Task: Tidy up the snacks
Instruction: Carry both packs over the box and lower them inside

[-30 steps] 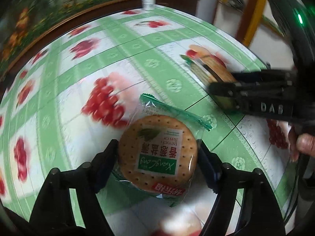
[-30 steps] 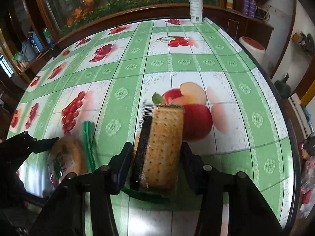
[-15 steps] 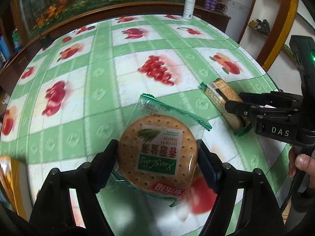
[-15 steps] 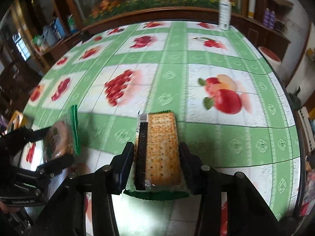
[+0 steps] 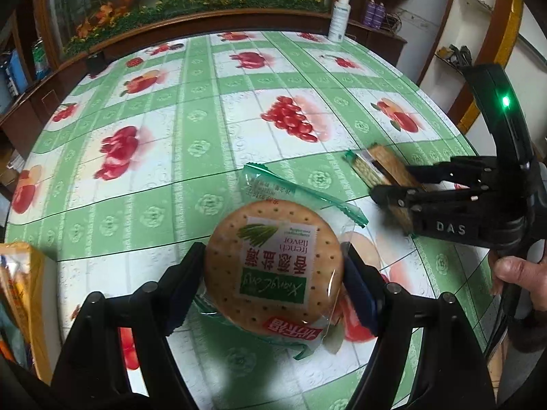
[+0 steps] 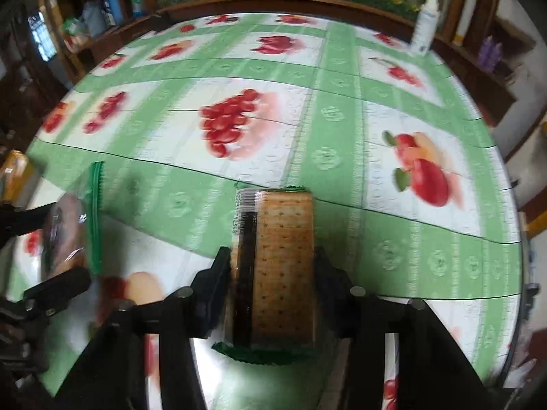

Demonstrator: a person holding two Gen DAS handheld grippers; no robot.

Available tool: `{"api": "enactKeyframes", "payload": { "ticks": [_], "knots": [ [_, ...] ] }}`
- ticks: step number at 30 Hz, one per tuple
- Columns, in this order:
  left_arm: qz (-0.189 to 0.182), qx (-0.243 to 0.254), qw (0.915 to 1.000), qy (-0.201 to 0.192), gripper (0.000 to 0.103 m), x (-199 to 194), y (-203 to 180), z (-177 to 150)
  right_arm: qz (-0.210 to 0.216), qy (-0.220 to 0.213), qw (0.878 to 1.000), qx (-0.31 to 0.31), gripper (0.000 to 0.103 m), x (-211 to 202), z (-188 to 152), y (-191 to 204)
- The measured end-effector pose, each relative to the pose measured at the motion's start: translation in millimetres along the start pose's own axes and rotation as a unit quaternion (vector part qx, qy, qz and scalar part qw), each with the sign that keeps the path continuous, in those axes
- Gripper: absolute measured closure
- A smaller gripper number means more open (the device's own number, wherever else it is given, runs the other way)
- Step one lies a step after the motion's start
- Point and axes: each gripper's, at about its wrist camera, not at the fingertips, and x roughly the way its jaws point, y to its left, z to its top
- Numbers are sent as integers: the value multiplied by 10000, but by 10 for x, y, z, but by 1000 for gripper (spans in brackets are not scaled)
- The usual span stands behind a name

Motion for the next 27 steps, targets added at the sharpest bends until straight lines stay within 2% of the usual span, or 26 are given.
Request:
{"api": "enactKeyframes", "payload": {
  "ticks": [9,21,27],
  "knots": [
    [188,-244,9993,-209,25,-361,280,-118,588,-300,9978,-86,56,-206,44,322],
    [817,-631,9926,-634,25,-920,832,-341,1244,-737,9860,-825,56,-451,288,1312],
    [1027,-772,9880,-853,25,-1212,1044,-432,1490,-770,9789,-1172,56,-488,396,1742]
  ]
}}
